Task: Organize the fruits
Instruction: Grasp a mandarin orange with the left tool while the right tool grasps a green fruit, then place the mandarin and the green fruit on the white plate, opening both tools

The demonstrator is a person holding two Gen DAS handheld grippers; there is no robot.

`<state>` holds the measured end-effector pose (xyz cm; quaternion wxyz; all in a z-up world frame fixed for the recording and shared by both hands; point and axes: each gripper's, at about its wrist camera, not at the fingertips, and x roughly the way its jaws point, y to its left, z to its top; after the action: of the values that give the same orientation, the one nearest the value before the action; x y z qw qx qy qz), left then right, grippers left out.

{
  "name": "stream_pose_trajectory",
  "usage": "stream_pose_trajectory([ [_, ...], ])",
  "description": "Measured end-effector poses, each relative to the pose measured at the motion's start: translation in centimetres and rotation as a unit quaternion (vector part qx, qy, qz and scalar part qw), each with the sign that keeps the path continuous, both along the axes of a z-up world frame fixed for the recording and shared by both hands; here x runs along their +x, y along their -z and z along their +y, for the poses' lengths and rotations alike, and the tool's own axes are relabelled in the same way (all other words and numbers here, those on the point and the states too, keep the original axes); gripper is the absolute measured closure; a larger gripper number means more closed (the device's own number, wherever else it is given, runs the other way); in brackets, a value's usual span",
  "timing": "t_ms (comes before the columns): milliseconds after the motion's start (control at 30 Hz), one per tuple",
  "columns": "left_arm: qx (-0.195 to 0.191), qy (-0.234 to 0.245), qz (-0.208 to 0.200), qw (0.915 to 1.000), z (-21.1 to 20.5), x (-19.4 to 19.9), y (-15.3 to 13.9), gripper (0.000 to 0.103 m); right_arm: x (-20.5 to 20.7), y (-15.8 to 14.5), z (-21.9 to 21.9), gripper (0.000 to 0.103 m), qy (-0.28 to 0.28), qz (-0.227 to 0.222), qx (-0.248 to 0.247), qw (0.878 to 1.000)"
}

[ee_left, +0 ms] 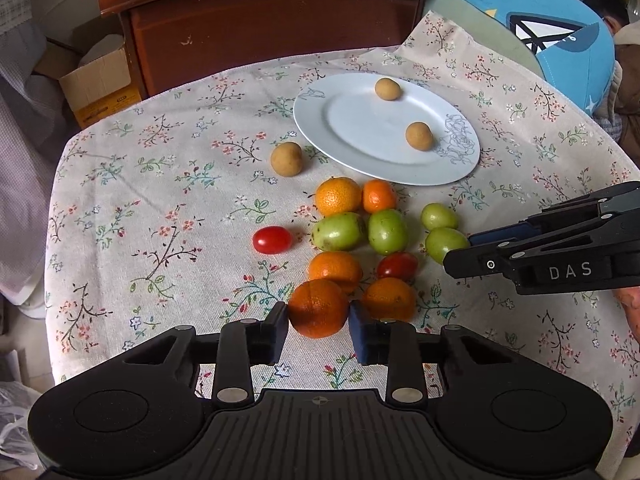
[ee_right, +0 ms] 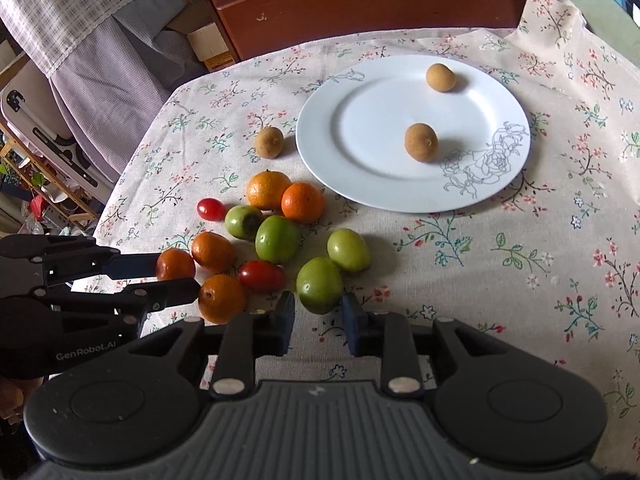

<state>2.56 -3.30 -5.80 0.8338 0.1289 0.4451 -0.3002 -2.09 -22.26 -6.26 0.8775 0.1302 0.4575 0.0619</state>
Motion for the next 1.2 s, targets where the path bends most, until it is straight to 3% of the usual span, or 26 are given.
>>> stream_pose_trajectory([
  [167, -0.009, -0.002, -0.002, 1.0, 0.2, 0.0, -0.5, 0.073, 0.5, 0.3, 0.4, 0.068, 0.003, -0.001, -0.007, 1.0],
  [233, -0.01, -0.004, 0.0, 0.9999, 0.1, 0.1, -0.6, 0.073, 0.6, 0.5, 0.5, 0.07, 0.001, 0.0, -0.013, 1.0],
  [267, -0.01, -0.006, 0.001, 0.9999, 0.1, 0.2, -0.6, 0.073, 0.6, 0.5, 0.5, 0.076, 0.001, 0.001, -0.011, 1.0],
  [333, -0.015, -0.014, 0.004, 0.9998, 0.1, 0.4, -0.7, 0.073, 0.5, 0.4, 0.6, 0.076, -0.001, -0.002, -0.014, 1.0],
  [533, -0.05, -0.05, -0.006, 0.9975, 0.2, 1.1, -2.5, 0.073, 0.3, -2.3, 0.4, 0.076, -0.004, -0.041, 0.003, 0.999],
  [667, -0.08, -0.063, -0.014, 0.9947, -0.5, 2.1, -4.1, 0.073, 0.9, -4.8, -0.7, 0.076, 0.02, -0.075, 0.01, 0.997],
  [833, -0.089, -0.069, -0.019, 0.9935, -2.4, 3.8, -5.1, 0.073, 2.0, -6.0, -3.0, 0.076, 0.075, -0.086, 0.009, 0.993],
  [1200, -0.063, -0.027, -0.02, 0.9974, -6.8, 5.8, -3.4, 0.073, 3.3, -3.5, -5.4, 0.076, 0.138, -0.028, 0.01, 0.99],
])
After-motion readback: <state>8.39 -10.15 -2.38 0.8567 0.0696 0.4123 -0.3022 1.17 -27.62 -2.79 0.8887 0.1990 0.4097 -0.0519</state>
